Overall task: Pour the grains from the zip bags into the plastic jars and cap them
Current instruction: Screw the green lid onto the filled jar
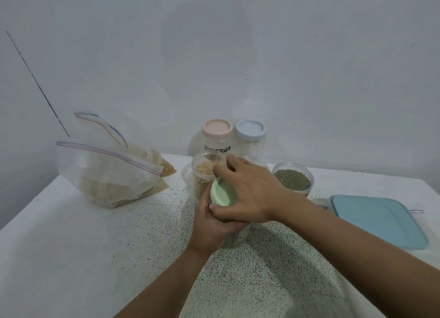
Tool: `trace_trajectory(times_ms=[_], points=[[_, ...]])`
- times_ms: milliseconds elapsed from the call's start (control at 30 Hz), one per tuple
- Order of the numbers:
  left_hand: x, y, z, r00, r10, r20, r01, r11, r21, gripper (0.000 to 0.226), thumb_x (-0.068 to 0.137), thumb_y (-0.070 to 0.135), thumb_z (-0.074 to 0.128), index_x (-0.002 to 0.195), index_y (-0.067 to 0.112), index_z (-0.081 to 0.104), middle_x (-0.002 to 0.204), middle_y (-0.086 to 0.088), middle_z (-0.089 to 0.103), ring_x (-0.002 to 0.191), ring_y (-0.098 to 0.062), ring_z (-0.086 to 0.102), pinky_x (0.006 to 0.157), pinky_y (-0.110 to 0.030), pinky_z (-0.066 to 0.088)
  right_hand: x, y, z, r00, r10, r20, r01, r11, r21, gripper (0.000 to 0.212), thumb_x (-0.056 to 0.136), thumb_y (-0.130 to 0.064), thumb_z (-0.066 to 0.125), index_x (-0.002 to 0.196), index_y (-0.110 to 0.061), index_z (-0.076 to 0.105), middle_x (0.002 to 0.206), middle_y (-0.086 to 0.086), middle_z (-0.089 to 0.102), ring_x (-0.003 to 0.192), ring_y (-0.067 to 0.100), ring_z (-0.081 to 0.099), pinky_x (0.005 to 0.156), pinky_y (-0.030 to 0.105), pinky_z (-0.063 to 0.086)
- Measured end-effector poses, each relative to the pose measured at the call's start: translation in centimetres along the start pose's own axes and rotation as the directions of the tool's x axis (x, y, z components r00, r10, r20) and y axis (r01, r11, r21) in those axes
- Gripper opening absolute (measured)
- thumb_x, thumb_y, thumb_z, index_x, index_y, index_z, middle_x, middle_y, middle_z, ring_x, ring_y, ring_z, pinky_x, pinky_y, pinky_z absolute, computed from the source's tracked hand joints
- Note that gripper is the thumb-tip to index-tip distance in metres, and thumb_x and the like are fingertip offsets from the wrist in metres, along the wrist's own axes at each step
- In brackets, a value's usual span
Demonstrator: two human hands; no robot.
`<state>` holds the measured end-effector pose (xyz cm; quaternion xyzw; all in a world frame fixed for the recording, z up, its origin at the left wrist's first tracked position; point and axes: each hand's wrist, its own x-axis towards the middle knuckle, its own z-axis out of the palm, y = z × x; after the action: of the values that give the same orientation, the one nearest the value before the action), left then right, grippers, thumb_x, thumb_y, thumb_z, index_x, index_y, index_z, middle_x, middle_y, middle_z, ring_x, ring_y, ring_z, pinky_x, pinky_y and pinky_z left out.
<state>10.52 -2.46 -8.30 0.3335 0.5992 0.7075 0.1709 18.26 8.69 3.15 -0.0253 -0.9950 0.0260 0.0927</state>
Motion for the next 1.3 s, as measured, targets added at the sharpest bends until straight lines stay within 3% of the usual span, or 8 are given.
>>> trace_trajectory(times_ms=[300, 467, 567, 700, 833, 967, 1100, 1300], points=[[-0.2, -0.3, 0.0, 1.0, -0.017, 0.017, 0.016, 0.999, 0.029, 0.099, 0.057, 0.03, 0.097, 0.141, 0.015, 0.048, 0.125, 0.0, 0.067, 0.121, -0.021, 0.065, 0.098, -0.039, 0.057, 0.8, 2.1, -1.6, 0.974, -0.144, 0.177, 0.088, 0.953, 0.291, 0.064, 0.073, -0.049, 0.085, 0.128, -0.034, 0.056, 0.119, -0.011, 0.053, 0.113, 0.011, 0.047, 0.098, 0.035, 0.042], [-0.1, -0.2, 0.1, 0.999, -0.009, 0.035, 0.008, 1.0, 0.023, 0.09, 0.06, 0.014, 0.097, 0.136, 0.022, 0.05, 0.125, 0.006, 0.068, 0.12, -0.016, 0.065, 0.091, -0.027, 0.058, 0.7, 0.8, -0.5, 0.998, 0.024, 0.059, -0.033, 0.985, 0.167, 0.066, 0.07, -0.077, 0.065, 0.114, -0.031, 0.051, 0.103, -0.013, 0.045, 0.098, 0.014, 0.044, 0.088, 0.037, 0.044], [0.1, -0.2, 0.2, 0.999, 0.017, 0.03, -0.018, 1.0, 0.018, 0.085, 0.06, 0.018, 0.095, 0.134, 0.019, 0.053, 0.122, 0.0, 0.07, 0.118, -0.021, 0.067, 0.092, -0.036, 0.059, 0.5, -0.2, 0.4, 0.99, 0.132, -0.055, -0.129, 0.99, 0.052, 0.068, 0.075, -0.084, 0.054, 0.111, -0.026, 0.048, 0.097, -0.012, 0.042, 0.092, 0.015, 0.046, 0.083, 0.038, 0.048], [0.2, -0.4, 0.0, 0.999, 0.025, 0.034, -0.025, 1.0, 0.002, 0.075, 0.06, 0.01, 0.091, 0.127, 0.025, 0.062, 0.115, -0.012, 0.073, 0.11, -0.033, 0.07, 0.089, -0.055, 0.059, 0.8, -1.6, 0.6, 0.97, 0.238, -0.038, -0.241, 0.964, -0.116, 0.081, 0.087, -0.081, 0.037, 0.139, -0.02, 0.044, 0.117, 0.003, 0.055, 0.107, 0.024, 0.055, 0.081, 0.038, 0.044], [0.3, -0.8, 0.0, 0.997, -0.002, 0.079, 0.005, 0.999, -0.036, 0.078, 0.063, 0.008, 0.091, 0.132, 0.005, 0.054, 0.117, -0.019, 0.071, 0.109, -0.037, 0.07, 0.091, -0.062, 0.056, 1.3, -1.6, -0.4, 0.955, 0.287, 0.079, -0.261, 0.935, -0.24, 0.098, 0.081, -0.093, 0.02, 0.146, -0.023, 0.04, 0.123, 0.01, 0.058, 0.109, 0.03, 0.06, 0.084, 0.042, 0.05], [0.0, -0.6, 0.0, 0.998, -0.033, 0.052, 0.035, 0.999, -0.032, 0.092, 0.062, 0.021, 0.096, 0.14, 0.019, 0.047, 0.124, -0.008, 0.069, 0.115, -0.029, 0.069, 0.091, -0.046, 0.06, 1.5, -0.8, -2.9, 0.931, 0.089, 0.355, -0.091, 0.996, -0.011, 0.072, 0.081, -0.08, 0.055, 0.143, -0.047, 0.038, 0.144, 0.004, 0.04, 0.13, 0.025, 0.042, 0.105, 0.049, 0.042], [-0.3, -0.6, -0.1, 0.998, -0.044, 0.045, 0.045, 0.999, -0.025, 0.092, 0.058, 0.026, 0.097, 0.137, 0.025, 0.05, 0.123, 0.001, 0.07, 0.116, -0.021, 0.068, 0.09, -0.036, 0.06, 1.8, -0.2, -2.9, 0.944, 0.045, 0.326, -0.069, 0.996, 0.062, 0.063, 0.073, -0.069, 0.073, 0.128, -0.044, 0.056, 0.11, -0.015, 0.041, 0.103, 0.018, 0.052, 0.092, 0.04, 0.048], [-0.1, -0.5, -0.1, 0.997, -0.056, 0.057, 0.059, 0.997, -0.043, 0.087, 0.06, 0.025, 0.098, 0.134, 0.008, 0.054, 0.118, -0.012, 0.072, 0.112, -0.03, 0.07, 0.093, -0.05, 0.059, 1.4, -0.7, -0.4, 0.951, 0.295, 0.098, -0.275, 0.945, -0.177, 0.1, 0.072, -0.099, 0.025, 0.138, -0.028, 0.047, 0.096, 0.005, 0.065, 0.081, 0.024, 0.057, 0.075, 0.037, 0.049]])
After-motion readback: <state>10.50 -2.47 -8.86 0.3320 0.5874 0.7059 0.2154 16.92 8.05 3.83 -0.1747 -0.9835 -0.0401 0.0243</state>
